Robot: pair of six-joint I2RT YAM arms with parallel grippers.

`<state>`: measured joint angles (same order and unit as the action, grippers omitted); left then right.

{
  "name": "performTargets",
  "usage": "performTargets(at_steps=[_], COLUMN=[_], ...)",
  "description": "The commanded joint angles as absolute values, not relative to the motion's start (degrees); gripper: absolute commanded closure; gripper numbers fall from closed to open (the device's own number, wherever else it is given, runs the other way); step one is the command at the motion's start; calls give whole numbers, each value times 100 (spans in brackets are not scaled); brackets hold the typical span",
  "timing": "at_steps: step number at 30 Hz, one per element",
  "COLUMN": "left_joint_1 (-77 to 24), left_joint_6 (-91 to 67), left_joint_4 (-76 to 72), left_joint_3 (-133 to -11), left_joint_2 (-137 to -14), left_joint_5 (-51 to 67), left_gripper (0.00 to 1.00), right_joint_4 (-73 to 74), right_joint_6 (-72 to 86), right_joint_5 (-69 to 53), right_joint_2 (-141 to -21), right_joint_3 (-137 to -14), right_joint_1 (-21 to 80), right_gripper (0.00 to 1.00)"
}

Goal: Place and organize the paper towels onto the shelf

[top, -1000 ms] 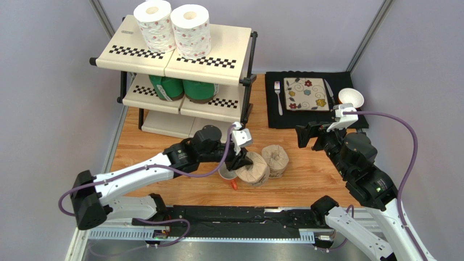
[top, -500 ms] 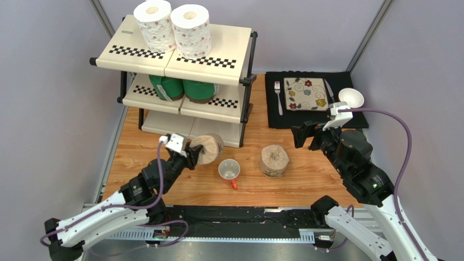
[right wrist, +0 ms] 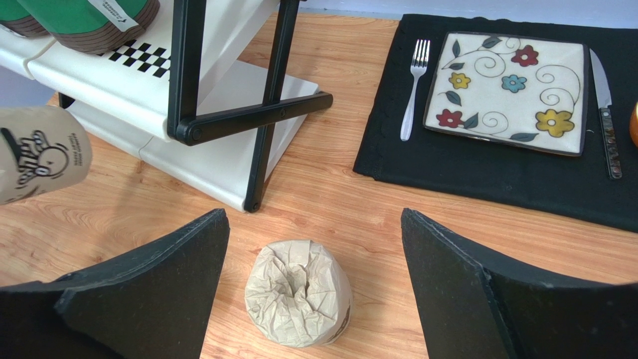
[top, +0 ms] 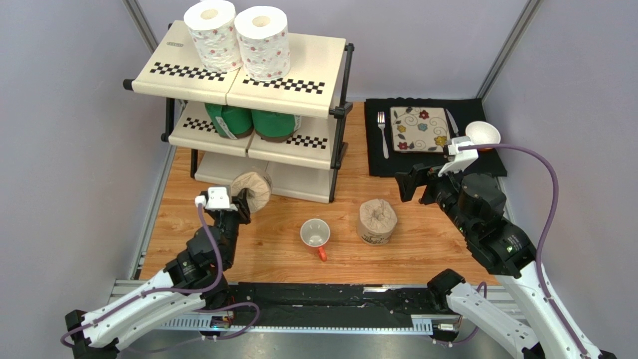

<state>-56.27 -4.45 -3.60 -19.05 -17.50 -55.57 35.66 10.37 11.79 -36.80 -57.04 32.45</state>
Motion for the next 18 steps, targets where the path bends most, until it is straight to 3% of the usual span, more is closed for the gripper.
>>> performTargets(at_steps=[1,9,18], left_joint_1=[-4897,-2675,-1531], left_joint_6=[-1036,-1995,-2259], left_joint_4=[-440,-474,-1160], left_joint_3=[-1872,-1898,-2021], left_joint_2=[-2030,-2723,-3479], left_joint_5=[-4987,-2797,-1513], left_gripper=[78,81,84], right_joint_4=[3252,3322,3357], right_joint_6=[1029,941,870], right_joint_5=[1107,1257,1362], right_joint_2=[-3674,-3604,-3568], right_joint_3=[-5739,-5695,-5669], right_joint_1=[3252,3261,3261], right_gripper=[10,10,11])
